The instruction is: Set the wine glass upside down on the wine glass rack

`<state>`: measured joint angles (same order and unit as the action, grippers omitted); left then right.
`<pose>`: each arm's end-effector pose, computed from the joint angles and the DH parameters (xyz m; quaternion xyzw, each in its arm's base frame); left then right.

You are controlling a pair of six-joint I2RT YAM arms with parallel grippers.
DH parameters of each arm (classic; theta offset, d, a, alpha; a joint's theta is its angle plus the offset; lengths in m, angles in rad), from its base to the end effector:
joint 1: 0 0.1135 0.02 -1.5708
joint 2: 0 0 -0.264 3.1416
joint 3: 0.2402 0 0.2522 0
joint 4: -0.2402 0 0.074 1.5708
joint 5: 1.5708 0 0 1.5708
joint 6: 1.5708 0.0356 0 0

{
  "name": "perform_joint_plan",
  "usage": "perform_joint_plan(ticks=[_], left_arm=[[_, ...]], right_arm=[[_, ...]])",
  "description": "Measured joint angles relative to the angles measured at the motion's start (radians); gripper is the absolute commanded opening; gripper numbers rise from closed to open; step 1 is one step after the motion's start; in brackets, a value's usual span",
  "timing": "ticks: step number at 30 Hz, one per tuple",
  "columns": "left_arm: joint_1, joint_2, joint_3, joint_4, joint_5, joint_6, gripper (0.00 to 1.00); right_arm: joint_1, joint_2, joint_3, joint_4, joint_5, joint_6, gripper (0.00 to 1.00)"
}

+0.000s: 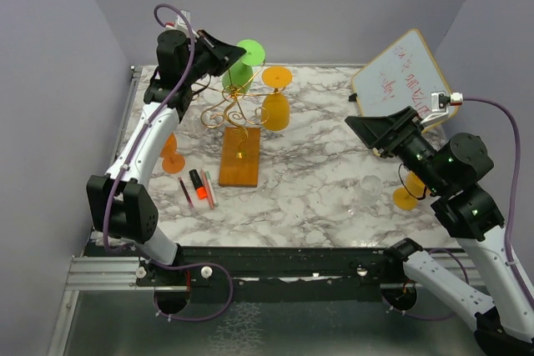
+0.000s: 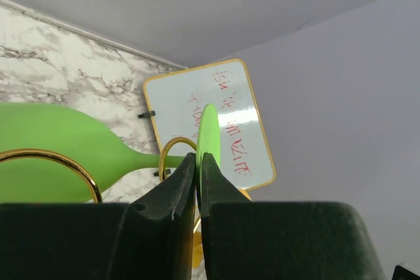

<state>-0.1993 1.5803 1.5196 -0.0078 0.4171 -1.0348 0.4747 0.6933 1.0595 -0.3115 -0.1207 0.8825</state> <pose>0.3666 -0.0888 0.4152 -0.1610 0.7109 -0.5098 0.4570 0.1167 0.0648 0.4319 0.0961 0.6809 0.4873 0.5382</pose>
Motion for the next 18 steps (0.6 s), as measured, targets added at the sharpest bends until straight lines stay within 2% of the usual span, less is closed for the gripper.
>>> perform_joint_plan(ticks=[5, 11, 18], left_arm=[[0.0, -0.003, 0.001, -0.033, -0.04, 0.051, 0.25], [0.001, -0.008, 0.003, -0.059, -0.052, 0.084, 0.28], [0.001, -0.009, 0.028, -0.124, -0.072, 0.123, 0.35]], right_arm=[[0.0, 0.0, 0.0, 0.0, 0.0, 0.0, 0.75], [0.0, -0.008, 0.006, -0.009, 0.004, -0.001, 0.75], [0.0, -0.016, 0.032, -0.031, 0.023, -0.002, 0.75]])
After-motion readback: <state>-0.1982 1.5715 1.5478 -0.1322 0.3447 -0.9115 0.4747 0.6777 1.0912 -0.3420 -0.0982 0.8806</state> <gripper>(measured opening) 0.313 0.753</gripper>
